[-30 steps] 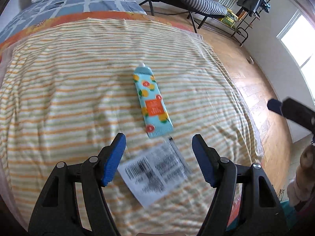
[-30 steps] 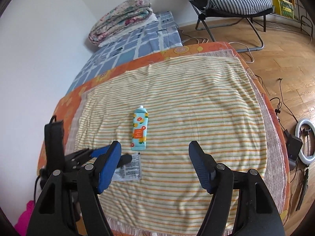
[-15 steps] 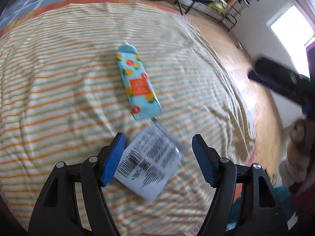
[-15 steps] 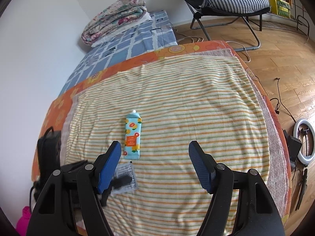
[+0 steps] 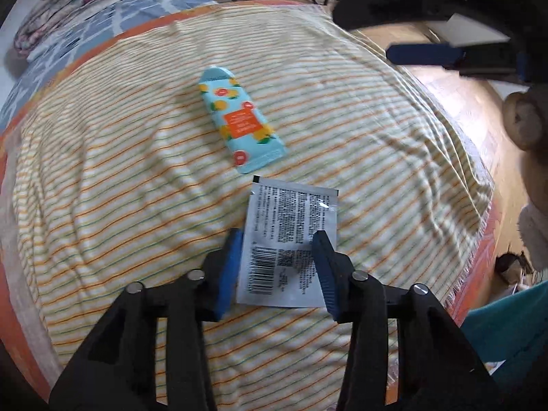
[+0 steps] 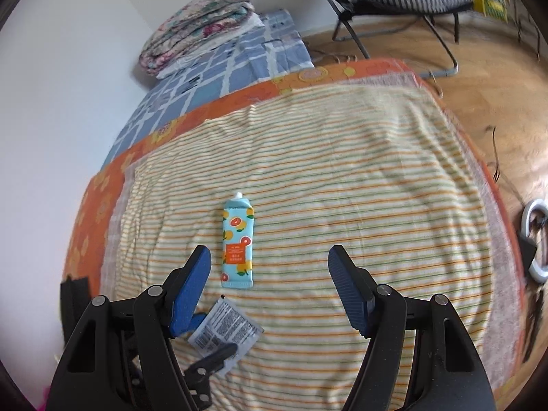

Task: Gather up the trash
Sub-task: 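Move both tools back over the towel toward the blue-orange tube and barcode paper, then grasp the white barcode paper with the left tool while the right tool grasps the blue-orange tube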

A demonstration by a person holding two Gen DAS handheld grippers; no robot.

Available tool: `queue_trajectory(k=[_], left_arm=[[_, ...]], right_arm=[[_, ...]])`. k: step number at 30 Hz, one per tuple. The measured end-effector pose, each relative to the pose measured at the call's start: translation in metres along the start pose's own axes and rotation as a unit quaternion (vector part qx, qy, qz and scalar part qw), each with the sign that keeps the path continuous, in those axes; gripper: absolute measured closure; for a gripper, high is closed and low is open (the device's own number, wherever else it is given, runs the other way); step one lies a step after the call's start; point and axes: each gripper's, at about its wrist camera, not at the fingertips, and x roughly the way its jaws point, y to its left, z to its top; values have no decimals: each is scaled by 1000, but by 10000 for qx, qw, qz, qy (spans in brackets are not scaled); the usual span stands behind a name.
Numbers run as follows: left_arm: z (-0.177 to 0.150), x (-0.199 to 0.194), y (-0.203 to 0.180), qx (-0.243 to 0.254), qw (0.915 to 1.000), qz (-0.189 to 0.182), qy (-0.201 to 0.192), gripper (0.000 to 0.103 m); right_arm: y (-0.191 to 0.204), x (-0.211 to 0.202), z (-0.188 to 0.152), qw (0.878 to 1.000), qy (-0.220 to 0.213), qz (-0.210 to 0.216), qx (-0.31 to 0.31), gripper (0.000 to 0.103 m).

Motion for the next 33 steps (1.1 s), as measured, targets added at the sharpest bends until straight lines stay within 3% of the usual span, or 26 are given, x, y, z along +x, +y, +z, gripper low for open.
queue_trajectory(k=[3, 7, 9, 11, 13, 15, 19, 21, 23, 26, 28, 33], left_arm=[[-4, -6, 22, -253, 9996, 57, -57, 71], [-10, -12, 31, -293, 9994, -177, 5, 71], [-10, -13, 26, -347, 9993, -170, 8, 58], [-9, -15, 14, -287, 9988, -386, -31, 36], [-7, -15, -3, 44, 9995, -304, -34, 31], [-5, -8, -20, 417, 9991, -6, 33, 31], [-1, 8, -28, 522, 9974, 440, 229, 31], [2, 9, -24, 409, 9981, 413, 204, 32], [4, 8, -16, 229, 9988, 405, 164, 41], [6, 7, 0, -56, 9996, 244, 101, 41], [4, 5, 2, 21, 9990, 431, 77, 41], [3, 0, 21, -227, 9985, 498, 31, 42]], right_arm=[[-4, 13, 4, 9999, 53, -20, 147, 32], [5, 28, 6, 9998, 130, -171, -57, 32], [11, 34, 6, 9995, 148, -216, -149, 32], [15, 36, 8, 9994, 138, -254, -183, 32], [16, 35, 10, 9995, 101, -249, -173, 32], [15, 34, 12, 9995, 53, -262, -163, 32], [10, 35, 14, 9993, 45, -336, -134, 32], [6, 37, 14, 9993, 62, -358, -81, 32], [4, 37, 14, 9992, 66, -380, -53, 32], [6, 40, 13, 9991, 92, -395, -117, 32], [9, 43, 13, 9990, 113, -394, -177, 32], [20, 52, 13, 9988, 150, -339, -313, 32]])
